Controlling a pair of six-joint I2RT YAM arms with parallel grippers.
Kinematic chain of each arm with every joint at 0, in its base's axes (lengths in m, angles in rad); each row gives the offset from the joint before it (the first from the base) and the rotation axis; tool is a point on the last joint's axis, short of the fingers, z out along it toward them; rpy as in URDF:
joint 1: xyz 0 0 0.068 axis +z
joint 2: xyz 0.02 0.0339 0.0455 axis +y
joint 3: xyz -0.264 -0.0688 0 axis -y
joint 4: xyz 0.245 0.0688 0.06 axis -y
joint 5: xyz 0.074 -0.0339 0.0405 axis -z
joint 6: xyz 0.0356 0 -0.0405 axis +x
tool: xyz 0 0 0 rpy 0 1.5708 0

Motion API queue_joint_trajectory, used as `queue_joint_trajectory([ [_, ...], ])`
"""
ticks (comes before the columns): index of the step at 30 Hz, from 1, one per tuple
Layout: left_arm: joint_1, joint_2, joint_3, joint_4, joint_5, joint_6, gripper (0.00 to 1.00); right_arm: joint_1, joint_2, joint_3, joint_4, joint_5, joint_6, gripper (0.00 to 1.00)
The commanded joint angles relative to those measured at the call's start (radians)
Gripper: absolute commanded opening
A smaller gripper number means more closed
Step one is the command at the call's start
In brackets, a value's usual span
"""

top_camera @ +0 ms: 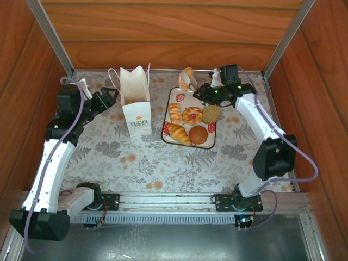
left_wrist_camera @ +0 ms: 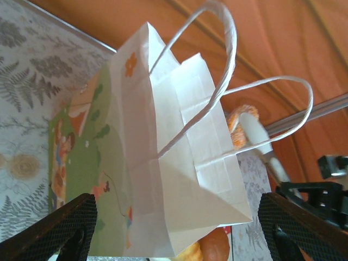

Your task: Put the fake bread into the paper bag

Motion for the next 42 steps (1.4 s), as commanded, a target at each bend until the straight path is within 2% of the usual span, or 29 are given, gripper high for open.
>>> queue_joint_trajectory([
  [1,-0.027,0.052,0.05,0.004,0.027,-0.025,0.82,-0.001,-0.102,-0.02,0.007,0.001,-0.026,0.36],
  [6,-0.035,0.135,0.08,0.021,0.007,-0.045,0.76,-0.001,-0.219,-0.035,-0.043,0.007,-0.057,0.36],
  [13,-0.035,0.176,0.03,0.113,-0.031,-0.104,0.6,0.001,-0.332,-0.03,-0.1,-0.045,-0.091,0.35],
  [19,-0.035,0.182,-0.005,0.169,-0.023,-0.13,0.46,0.0,-0.378,0.006,-0.124,-0.083,-0.095,0.35],
  [23,-0.035,0.182,-0.012,0.174,-0.025,-0.134,0.37,0.003,-0.397,0.032,-0.095,-0.15,-0.082,0.35],
  [30,-0.036,0.178,-0.026,0.176,-0.032,-0.136,0.26,0.034,-0.408,0.074,-0.054,-0.217,-0.074,0.35],
  [36,-0.035,0.167,-0.036,0.176,-0.046,-0.137,0.17,0.117,-0.38,0.136,-0.023,-0.228,-0.09,0.35],
  [42,-0.035,0.159,-0.043,0.176,-0.047,-0.136,0.1,0.267,-0.288,0.278,-0.11,-0.118,-0.194,0.35],
])
